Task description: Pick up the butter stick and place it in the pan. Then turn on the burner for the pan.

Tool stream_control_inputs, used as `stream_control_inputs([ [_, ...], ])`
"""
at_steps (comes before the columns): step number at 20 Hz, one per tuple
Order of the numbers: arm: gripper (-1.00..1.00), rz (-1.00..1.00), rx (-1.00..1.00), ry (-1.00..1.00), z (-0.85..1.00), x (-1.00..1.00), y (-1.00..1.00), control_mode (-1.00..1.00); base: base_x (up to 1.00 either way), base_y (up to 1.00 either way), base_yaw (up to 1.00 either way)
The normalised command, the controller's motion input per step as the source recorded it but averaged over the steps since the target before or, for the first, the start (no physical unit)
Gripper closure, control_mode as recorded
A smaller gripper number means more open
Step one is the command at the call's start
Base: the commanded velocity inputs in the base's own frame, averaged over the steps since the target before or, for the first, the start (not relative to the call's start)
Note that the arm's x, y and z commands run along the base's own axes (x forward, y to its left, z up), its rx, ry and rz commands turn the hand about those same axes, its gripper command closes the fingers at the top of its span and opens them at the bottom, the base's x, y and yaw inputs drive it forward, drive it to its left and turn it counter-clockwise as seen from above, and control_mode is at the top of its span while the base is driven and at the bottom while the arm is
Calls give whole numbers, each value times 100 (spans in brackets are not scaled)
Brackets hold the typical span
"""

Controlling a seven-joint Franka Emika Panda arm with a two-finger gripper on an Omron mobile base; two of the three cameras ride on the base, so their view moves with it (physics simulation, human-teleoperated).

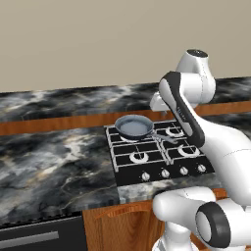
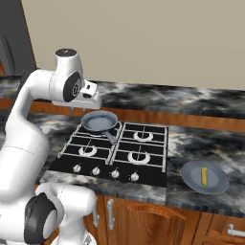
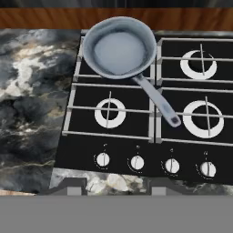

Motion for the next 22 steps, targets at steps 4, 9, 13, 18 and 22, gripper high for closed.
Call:
stream_control_inputs([
  [4,-100,0,0,2,-10,0,-7,-100,0,0,0],
  [9,-100,0,0,3,-26,-2,-70,-100,0,0,0],
  [13,-100,0,0,6,-15,0,-78,-100,0,0,0],
  [18,-100,0,0,10,-18,0,-64,-100,0,0,0],
  [22,-100,0,0,14,-19,0,-51,-100,0,0,0],
])
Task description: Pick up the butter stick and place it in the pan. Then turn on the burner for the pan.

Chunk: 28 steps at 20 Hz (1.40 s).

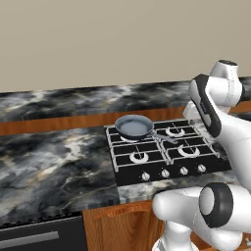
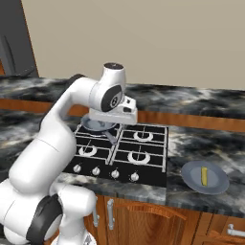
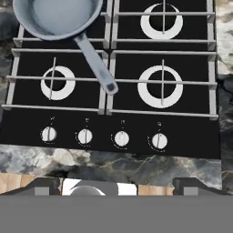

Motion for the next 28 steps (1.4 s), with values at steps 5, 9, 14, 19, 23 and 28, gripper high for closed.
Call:
stream_control_inputs([
  [5,-100,0,0,14,-24,0,-54,-100,0,0,0],
  [9,-100,0,0,15,-14,0,-31,-100,0,0,0],
  [14,-100,0,0,14,-18,0,-33,-100,0,0,0],
  [19,-100,0,1,11,-25,0,-45,-100,0,0,0],
  [23,-100,0,3,11,-27,0,-52,-100,0,0,0],
  [28,-100,0,1,13,-14,0,-32,-100,0,0,0],
])
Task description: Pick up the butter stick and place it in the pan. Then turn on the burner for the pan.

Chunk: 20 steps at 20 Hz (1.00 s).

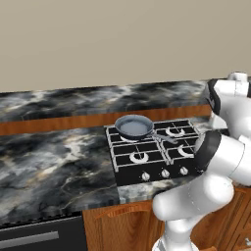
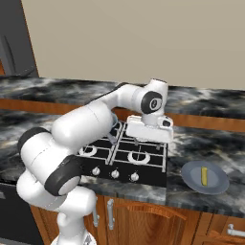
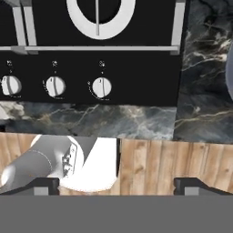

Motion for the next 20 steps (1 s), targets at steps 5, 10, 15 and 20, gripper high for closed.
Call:
stream_control_inputs([
  [5,-100,0,0,10,-10,4,-28,-100,0,0,0],
  [10,-100,0,0,2,-25,10,-30,-100,0,0,0],
  [15,-100,3,1,-1,-25,24,-41,-100,0,0,0],
  [20,-100,2,1,-9,-22,25,-37,-100,0,0,0],
])
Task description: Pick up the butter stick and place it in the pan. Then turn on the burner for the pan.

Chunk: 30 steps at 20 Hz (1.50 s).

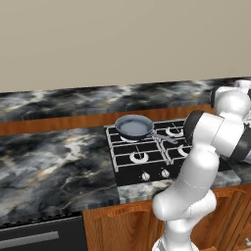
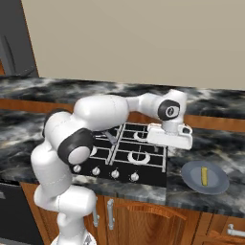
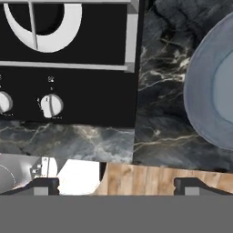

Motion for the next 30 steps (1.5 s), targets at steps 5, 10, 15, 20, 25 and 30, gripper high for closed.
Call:
stream_control_inputs([
  [5,-100,0,3,-16,-23,17,-42,-100,0,0,0],
  [10,-100,0,0,-13,-25,4,-43,-100,0,0,0],
  [15,-100,0,0,-11,-24,0,-34,-100,0,0,0],
  [20,-100,0,-1,-7,-15,2,-15,-100,0,0,0],
  [25,-100,-1,-1,0,-7,1,-3,-100,0,0,0],
  [30,-100,-2,-2,0,-10,7,-2,-100,0,0,0],
])
